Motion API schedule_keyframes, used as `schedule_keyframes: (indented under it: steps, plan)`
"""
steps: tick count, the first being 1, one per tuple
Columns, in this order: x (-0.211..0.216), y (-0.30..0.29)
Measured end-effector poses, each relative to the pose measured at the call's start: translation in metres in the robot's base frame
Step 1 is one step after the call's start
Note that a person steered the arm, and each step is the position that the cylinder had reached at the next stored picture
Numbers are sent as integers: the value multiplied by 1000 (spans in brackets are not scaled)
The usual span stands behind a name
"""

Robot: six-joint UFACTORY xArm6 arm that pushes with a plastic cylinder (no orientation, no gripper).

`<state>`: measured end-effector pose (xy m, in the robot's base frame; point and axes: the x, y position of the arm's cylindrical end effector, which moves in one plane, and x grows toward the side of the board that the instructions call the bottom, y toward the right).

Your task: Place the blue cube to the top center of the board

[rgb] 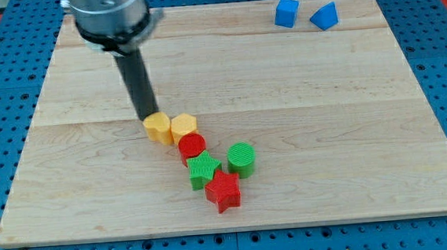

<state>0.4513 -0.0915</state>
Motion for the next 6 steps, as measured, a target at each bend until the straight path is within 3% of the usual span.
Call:
schedule_keyframes:
  steps: [1, 2, 4, 5, 6]
  plan:
    - [-6, 27]
    - [-87, 49]
    - [-148, 334]
    - [-210, 348]
    - [-232, 232]
